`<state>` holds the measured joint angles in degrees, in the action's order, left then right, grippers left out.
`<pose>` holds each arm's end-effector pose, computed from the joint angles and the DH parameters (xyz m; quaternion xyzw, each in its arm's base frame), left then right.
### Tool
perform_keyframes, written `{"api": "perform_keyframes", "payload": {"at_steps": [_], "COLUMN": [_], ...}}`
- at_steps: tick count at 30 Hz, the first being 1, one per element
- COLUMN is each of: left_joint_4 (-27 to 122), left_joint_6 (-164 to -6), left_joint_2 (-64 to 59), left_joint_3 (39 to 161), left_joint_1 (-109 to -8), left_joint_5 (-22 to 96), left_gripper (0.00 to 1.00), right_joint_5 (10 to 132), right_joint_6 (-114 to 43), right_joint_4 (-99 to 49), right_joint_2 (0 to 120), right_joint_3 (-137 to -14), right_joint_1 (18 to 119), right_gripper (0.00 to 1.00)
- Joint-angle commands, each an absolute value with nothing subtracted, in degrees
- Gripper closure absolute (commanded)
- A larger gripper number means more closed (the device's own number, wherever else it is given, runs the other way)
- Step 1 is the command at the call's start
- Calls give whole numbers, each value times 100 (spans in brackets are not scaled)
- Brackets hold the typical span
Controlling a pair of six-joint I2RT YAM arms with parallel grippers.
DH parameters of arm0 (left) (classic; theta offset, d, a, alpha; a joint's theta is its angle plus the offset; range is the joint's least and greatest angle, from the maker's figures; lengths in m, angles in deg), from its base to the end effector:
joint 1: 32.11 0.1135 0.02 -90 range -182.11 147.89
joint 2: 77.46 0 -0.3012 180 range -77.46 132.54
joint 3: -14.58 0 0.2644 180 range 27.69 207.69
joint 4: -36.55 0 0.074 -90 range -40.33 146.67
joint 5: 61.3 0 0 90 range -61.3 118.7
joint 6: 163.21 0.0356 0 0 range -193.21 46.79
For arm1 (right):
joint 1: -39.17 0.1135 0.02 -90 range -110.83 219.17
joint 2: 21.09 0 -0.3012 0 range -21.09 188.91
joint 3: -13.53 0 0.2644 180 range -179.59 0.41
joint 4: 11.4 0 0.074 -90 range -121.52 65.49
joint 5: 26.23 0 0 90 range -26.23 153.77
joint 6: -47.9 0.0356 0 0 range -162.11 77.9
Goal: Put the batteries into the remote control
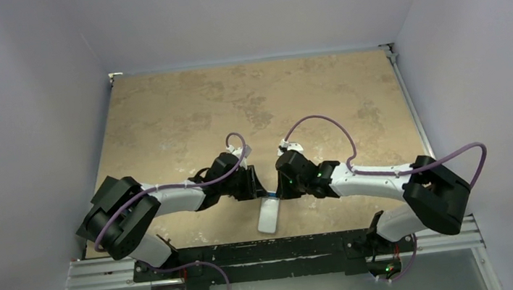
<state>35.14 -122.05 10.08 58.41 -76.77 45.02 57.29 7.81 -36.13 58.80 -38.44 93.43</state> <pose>0.1908 -0.2027 0.1589 0.0243 0.9068 -0.3805 0.1797 0.1593 0.2145 0.1993 -0.0178 0.9458 0.2193 0.2387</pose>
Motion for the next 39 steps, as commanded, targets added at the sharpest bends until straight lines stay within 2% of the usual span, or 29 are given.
{"api": "perform_keyframes", "payload": {"at_steps": [1,16,27,39], "left_joint_4": [3200,3191,3297,3546], "left_joint_6": [-12199,-12189,-12135,-12028], "left_joint_2": [1046,971,780,538], "left_joint_3": [5881,5854,5847,5864], "left_joint_1": [-7649,-7650,-7649,-7650], "left_joint_5": [4622,4676,4696,4616], "left_gripper": [75,78,78,78], "right_joint_5": [5795,5662,5118,4871], "right_joint_6": [793,625,156,-123], "right_joint_4": [-3339,-3425,-4149,-4726], "right_joint_2": [5921,6291,6679,7259], "right_joint_3": [-3826,-4045,-4553,-5201], "right_joint_1": [9322,9322,9331,9681], "right_gripper": [87,90,90,87]}}
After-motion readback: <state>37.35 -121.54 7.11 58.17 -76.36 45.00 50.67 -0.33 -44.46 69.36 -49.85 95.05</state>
